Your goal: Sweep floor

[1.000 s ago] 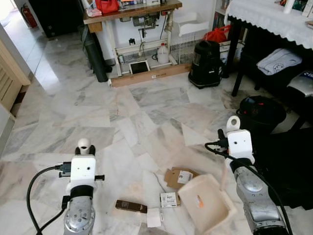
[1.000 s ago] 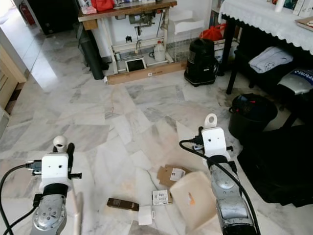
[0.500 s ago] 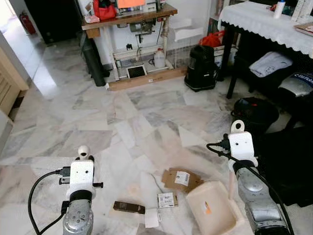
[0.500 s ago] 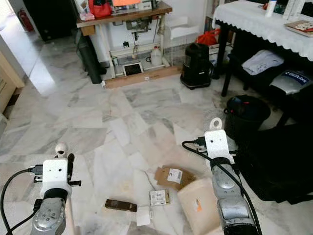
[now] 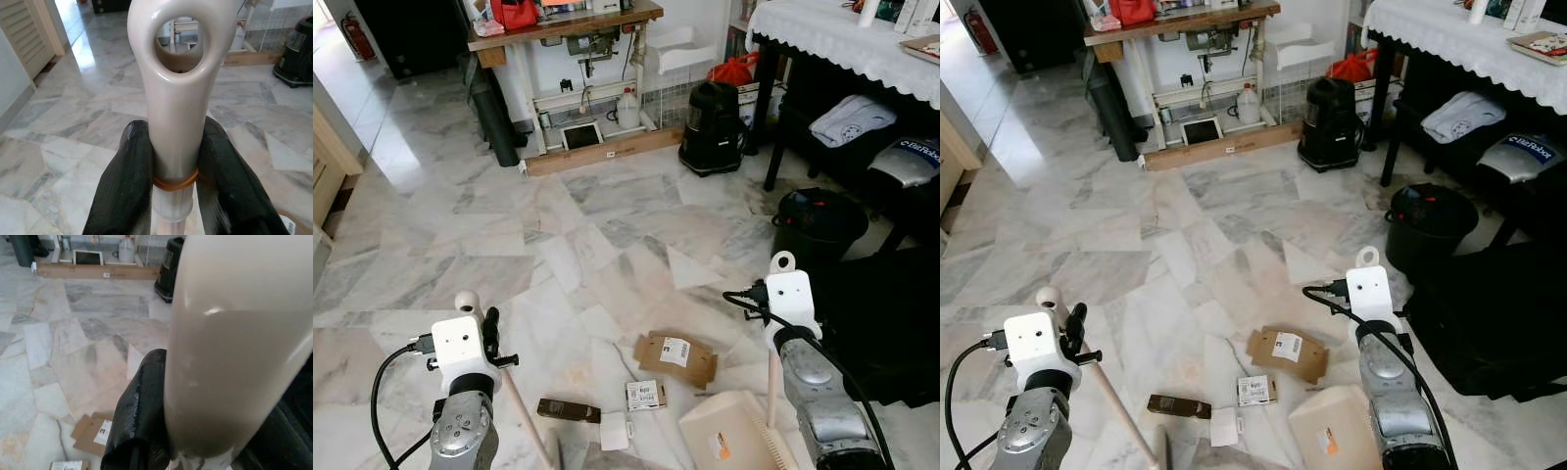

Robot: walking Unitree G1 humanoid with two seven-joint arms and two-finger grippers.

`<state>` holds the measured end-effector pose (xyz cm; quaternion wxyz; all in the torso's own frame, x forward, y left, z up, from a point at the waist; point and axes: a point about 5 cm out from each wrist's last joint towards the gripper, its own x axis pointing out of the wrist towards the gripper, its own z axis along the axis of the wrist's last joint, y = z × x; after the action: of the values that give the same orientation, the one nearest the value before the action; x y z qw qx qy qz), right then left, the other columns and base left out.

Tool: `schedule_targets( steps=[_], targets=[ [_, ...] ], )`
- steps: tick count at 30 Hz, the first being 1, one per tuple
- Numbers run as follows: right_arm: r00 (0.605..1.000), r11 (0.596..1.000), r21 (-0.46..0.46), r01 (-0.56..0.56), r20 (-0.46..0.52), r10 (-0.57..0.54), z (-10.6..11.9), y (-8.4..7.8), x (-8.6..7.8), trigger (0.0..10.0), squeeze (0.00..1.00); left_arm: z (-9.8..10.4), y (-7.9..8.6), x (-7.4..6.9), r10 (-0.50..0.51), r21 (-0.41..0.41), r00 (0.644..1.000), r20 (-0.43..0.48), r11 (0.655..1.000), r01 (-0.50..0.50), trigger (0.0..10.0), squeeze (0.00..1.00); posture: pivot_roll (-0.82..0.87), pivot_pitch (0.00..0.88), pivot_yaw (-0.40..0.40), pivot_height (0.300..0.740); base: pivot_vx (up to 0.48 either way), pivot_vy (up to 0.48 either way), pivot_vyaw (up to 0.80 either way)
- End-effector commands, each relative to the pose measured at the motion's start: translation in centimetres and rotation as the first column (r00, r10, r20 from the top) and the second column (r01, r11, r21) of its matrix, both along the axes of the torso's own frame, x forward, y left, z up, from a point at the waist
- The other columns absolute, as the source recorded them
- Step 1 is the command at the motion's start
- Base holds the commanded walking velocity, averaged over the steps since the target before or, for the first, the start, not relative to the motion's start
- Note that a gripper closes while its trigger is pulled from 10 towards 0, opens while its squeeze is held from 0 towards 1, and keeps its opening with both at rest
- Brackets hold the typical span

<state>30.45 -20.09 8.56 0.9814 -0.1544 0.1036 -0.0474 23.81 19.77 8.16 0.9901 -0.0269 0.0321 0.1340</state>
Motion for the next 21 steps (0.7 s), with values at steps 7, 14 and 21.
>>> schedule_targets(
  steps=[7,14,21],
  targets=[
    [0.999,0.999,-0.006,-0.046,-0.011,0.046,0.0,0.8,1.0,10.0,0.0,-0.4,0.7,0.4,0.002,-0.016,1.0,-0.005,1.0,-0.002,10.0,0.0,-0.29,0.069,0.109,0.74,0.0,0.0,0.0],
    [0.998,0.998,-0.001,-0.055,0.002,0.055,0.5,1.0,1.5,10.0,0.0,-0.4,1.0,1.0,-0.01,0.031,1.0,0.003,0.999,0.01,10.0,0.0,-0.29,0.069,0.111,0.74,0.0,0.0,0.0],
    [0.998,0.998,-0.003,-0.055,0.005,0.055,0.6,1.1,2.1,10.0,0.0,-0.4,0.9,1.1,-0.007,0.031,0.999,0.039,1.0,0.005,10.0,0.0,-0.29,0.067,0.111,0.74,0.0,0.0,0.0]
  ],
)
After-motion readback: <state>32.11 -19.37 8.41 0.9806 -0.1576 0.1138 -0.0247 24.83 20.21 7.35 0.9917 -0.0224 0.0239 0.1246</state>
